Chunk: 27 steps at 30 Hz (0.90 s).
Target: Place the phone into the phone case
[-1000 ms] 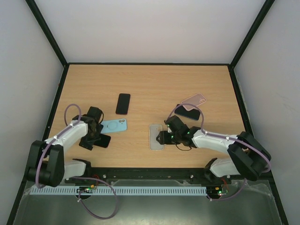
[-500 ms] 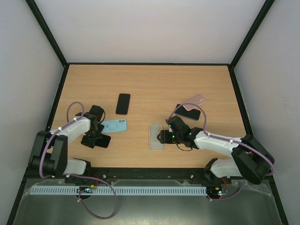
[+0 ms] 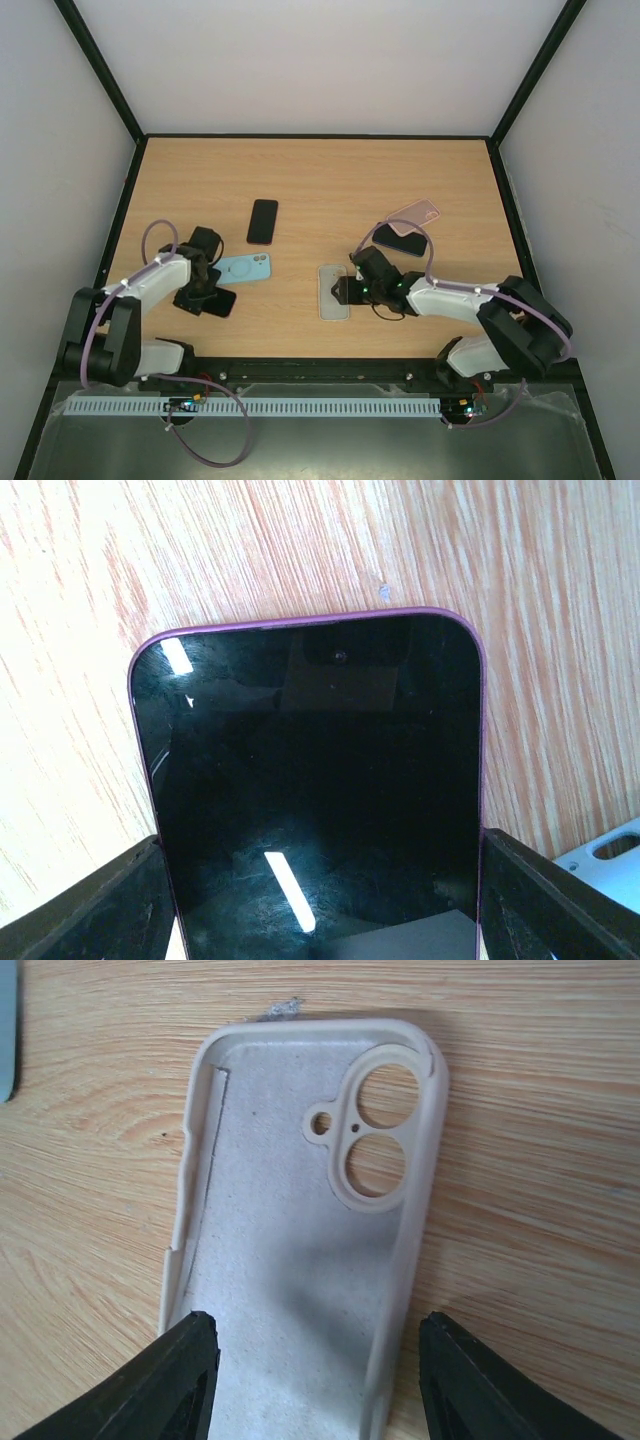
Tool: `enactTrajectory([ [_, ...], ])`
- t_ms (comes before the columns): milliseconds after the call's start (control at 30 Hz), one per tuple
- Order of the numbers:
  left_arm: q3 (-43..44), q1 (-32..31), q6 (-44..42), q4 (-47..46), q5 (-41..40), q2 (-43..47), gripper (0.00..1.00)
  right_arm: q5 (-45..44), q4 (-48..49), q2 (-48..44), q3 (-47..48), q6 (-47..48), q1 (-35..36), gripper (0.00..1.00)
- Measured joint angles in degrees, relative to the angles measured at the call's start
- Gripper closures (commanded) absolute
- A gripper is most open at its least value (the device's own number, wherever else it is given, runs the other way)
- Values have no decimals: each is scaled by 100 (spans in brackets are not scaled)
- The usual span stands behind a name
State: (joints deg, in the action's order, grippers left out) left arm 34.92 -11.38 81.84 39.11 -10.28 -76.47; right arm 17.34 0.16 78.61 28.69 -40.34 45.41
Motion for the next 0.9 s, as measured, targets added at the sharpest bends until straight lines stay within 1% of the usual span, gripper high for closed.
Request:
enactTrajectory([
  [133, -105, -195, -72, -44, -46, 170, 28, 138, 212, 140, 17, -9, 0, 51],
  [233, -184, -461, -72, -39, -59, 289, 30, 205, 275, 177, 17, -42, 7, 53],
  [333, -240, -732, -50, -39, -48, 380, 31, 260, 297, 203, 22, -79, 37, 53],
  [500, -341, -1294, 87, -42, 4, 577, 31, 271, 116, 164, 83, -81, 76, 50],
  [667, -363, -1781, 269, -59, 177, 691, 31, 223, -179, -302, 83, -140, 81, 49],
  [800, -372, -2092, 424, -120, 321, 761, 31, 328, -109, -710, 76, -313, 87, 50],
  [900, -382, -2277, 518, -197, 435, 802, 31, 450, 72, -901, 52, -461, 144, 52],
])
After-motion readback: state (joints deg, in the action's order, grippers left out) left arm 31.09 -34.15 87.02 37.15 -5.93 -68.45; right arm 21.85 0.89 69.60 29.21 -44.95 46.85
